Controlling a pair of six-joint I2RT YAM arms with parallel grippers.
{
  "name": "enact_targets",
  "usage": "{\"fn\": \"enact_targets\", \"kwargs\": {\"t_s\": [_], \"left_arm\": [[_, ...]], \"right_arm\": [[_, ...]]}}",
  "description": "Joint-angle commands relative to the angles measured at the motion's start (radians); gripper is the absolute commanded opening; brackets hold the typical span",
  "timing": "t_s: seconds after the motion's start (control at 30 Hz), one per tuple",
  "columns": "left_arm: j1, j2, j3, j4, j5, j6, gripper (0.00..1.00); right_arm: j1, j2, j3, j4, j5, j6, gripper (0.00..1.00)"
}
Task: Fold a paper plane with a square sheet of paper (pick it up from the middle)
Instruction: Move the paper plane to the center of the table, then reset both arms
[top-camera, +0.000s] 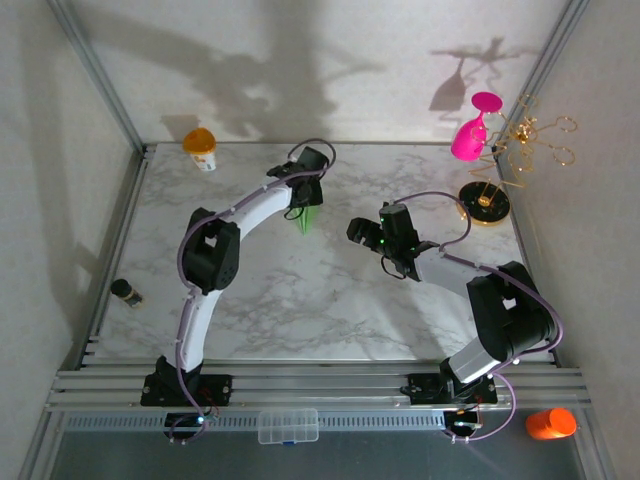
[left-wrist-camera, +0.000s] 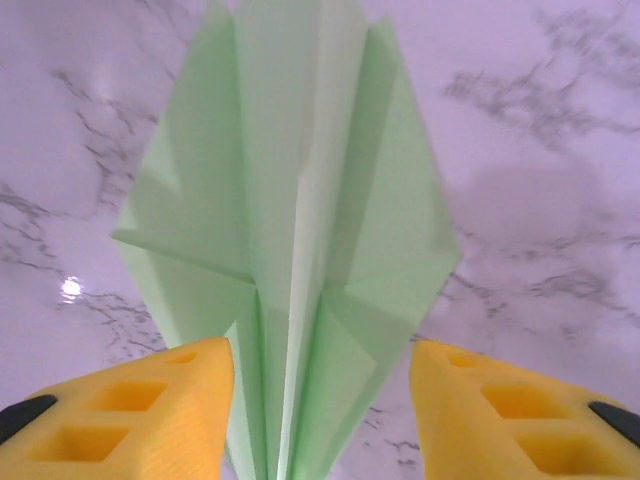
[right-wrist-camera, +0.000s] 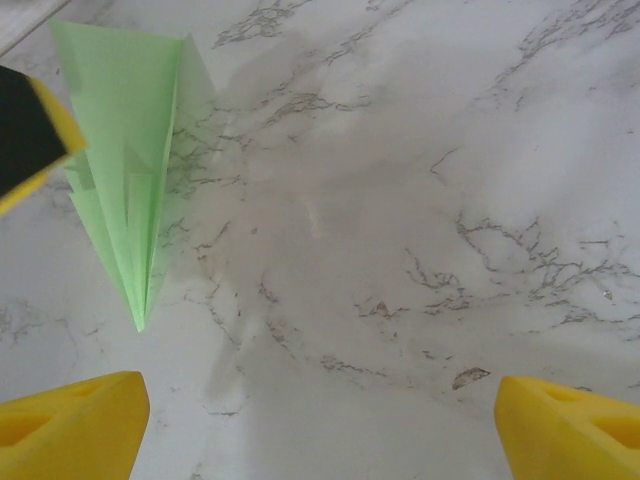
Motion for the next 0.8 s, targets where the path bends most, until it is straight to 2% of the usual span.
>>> {"fn": "enact_targets", "kwargs": {"t_s": [0.0,0.2,0.3,0.47,0.6,0.77], "left_arm": [[0.008,-0.089,-0.023,-0.004,-0.043,-0.021,0.51],[0.011,-0.286,-0.146,0.085,-0.126,-0.028,0.56],[0.022,-0.434,-0.280,0.170,-0.204,-0.027,0.64],[0.071,-0.718,-0.610,0.364,-0.377,0.001,0.82],[0.166,-0.887,-0.857,0.499,-0.451,0.038,0.99],[0.304,-1.081,-1.213,0.782,-0.540,0.081,0.99]], "right_arm": [[0.000,-0.026,0.038,-0.012,0.020,-0.008,0.92],[-0.003,-0.103,0.102,-0.079,0.146,-0.088,0.99],[-0.008,-0.163,0.119,-0.096,0.225,-0.172,0.99],[-0.025,-0.266,0.079,-0.066,0.451,-0.302,0.99],[-0.029,-0.360,-0.061,0.085,0.634,-0.385,0.99],[-0.062,-0.457,-0.299,0.430,0.724,-0.561,0.99]]}}
